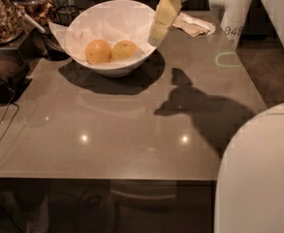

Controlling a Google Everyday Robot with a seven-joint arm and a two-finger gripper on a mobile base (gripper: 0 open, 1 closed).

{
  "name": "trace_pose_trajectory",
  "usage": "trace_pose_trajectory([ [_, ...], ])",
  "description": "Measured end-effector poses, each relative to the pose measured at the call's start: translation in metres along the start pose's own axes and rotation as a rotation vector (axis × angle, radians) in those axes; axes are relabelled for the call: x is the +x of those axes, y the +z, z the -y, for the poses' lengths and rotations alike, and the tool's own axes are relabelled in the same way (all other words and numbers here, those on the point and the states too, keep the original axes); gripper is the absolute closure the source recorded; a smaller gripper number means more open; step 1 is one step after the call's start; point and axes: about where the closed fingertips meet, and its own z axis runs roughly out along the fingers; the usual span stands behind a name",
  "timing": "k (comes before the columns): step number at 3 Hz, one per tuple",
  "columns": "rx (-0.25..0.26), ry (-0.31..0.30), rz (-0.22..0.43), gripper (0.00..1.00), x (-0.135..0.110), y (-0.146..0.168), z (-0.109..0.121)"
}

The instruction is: Pick orange from white bowl

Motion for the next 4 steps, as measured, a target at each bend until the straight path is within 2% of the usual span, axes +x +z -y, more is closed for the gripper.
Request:
trace_pose_trajectory([
  [2, -0.049, -0.066, 0.046, 0.00, -0.038, 0.039, 0.026],
  [3, -0.057, -0.070, 0.062, 0.00, -0.051, 0.058, 0.037],
  [4, -0.066, -0.067, 0.059, 0.11, -0.058, 0.078, 0.043],
])
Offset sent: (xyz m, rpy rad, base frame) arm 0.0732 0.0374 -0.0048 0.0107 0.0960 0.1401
